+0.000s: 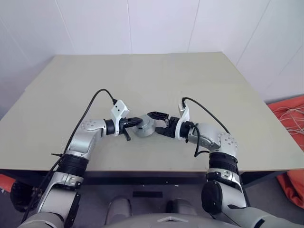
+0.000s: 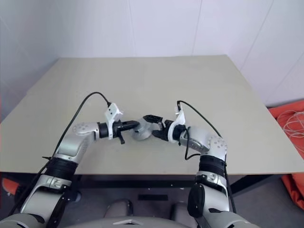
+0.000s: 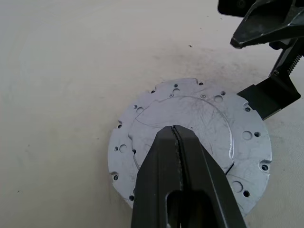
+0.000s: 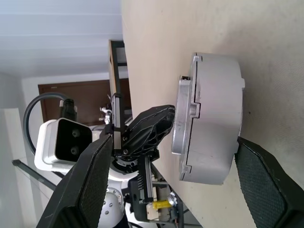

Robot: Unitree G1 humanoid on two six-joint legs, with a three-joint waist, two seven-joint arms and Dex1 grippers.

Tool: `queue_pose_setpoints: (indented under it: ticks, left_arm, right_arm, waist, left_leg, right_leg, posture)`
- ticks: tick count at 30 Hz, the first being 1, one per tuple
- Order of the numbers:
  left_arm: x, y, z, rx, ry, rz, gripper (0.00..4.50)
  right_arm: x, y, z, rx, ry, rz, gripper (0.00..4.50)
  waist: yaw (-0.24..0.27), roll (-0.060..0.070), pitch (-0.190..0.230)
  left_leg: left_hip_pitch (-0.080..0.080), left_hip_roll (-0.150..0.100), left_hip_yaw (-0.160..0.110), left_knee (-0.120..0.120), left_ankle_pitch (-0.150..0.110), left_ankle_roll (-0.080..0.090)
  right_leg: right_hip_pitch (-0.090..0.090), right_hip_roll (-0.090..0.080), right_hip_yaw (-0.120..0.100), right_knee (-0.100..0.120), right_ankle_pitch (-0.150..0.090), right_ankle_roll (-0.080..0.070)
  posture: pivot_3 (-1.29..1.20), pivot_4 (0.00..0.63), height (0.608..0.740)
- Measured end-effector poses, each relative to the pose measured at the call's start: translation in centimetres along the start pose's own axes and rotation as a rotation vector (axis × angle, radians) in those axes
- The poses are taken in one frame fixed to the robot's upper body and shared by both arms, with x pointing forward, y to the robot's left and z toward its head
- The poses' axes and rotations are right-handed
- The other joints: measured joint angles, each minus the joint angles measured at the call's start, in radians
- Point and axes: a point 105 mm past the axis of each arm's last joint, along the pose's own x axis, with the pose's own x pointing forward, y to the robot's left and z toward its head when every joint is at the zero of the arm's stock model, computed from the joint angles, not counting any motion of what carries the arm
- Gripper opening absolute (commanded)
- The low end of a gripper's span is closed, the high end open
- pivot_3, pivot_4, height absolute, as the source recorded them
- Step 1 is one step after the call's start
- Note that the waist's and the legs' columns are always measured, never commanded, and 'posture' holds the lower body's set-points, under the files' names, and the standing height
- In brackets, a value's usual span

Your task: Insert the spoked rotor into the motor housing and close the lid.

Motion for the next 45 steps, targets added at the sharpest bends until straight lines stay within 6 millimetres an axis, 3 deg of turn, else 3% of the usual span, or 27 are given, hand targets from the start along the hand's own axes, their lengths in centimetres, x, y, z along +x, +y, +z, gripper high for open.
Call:
queue_pose_setpoints:
  ticks: [9,13,19,20,38,41,45]
  left_arm:
    - [0.0,0.0,-0.3,-0.012,0.007,0.0,0.0]
    - [0.0,0.1,-0.3,-0.011,0.007,0.003,0.0]
    - [-0.2,0.4,-0.1,-0.006,0.005,0.013,0.0]
    - [-0.2,0.5,-0.1,-0.008,0.007,0.013,0.0]
    - [0.2,0.3,0.0,-0.029,-0.015,0.018,0.0]
    - [0.0,0.1,0.0,-0.112,-0.053,0.037,0.0]
    - [-0.4,-0.6,1.0,-0.347,-0.19,0.073,0.0]
  right_arm:
    - [0.2,-0.4,-0.9,-0.01,0.055,-0.029,4.48]
    - [0.3,-0.6,-0.9,-0.002,0.05,-0.049,3.4]
    - [0.3,-1.1,-0.8,0.006,0.039,-0.081,1.36]
    - [0.2,-1.4,-0.7,0.012,0.036,-0.092,1.2]
    - [-0.1,-1.6,-0.7,0.041,0.035,-0.089,1.14]
    - [-0.1,-1.6,-0.6,0.041,0.029,-0.085,1.14]
    - [-0.2,-1.2,-0.2,0.051,0.004,-0.054,1.14]
  waist:
    - [0.0,0.0,0.0]
    - [0.0,0.0,0.0]
    - [0.001,0.0,0.0]
    - [0.0,-0.001,0.0]
    - [0.003,-0.001,0.0]
    - [0.003,-0.002,0.0]
    - [0.001,-0.003,0.001]
  left_leg:
    - [0.0,0.0,0.0,0.001,0.0,0.0]
    - [0.0,0.0,0.0,0.001,0.0,0.0]
    - [0.0,0.0,0.0,0.002,0.0,0.0]
    - [-0.001,0.0,0.0,0.002,0.0,0.0]
    - [-0.003,0.0,-0.001,0.003,0.0,0.0]
    - [-0.005,0.0,-0.001,0.005,0.0,0.0]
    - [-0.016,0.002,-0.002,0.014,-0.003,0.005]
  right_leg:
    - [0.001,0.0,0.0,0.0,0.0,0.0]
    - [0.001,0.0,0.0,0.0,0.0,0.001]
    - [0.001,0.0,0.0,0.0,0.0,0.001]
    - [0.001,0.0,0.0,0.0,0.0,0.001]
    - [0.001,0.0,0.0,0.0,0.001,0.001]
    - [0.0,0.0,-0.001,0.0,0.001,0.001]
    - [-0.006,0.0,-0.003,0.003,0.005,-0.006]
  posture:
    - [0.0,0.0,0.74]
    - [0.0,0.0,0.74]
    - [0.0,0.0,0.74]
    - [0.0,0.0,0.74]
    - [0.0,0.0,0.74]
    - [0.0,0.0,0.74]
    - [0.0,0.0,0.74]
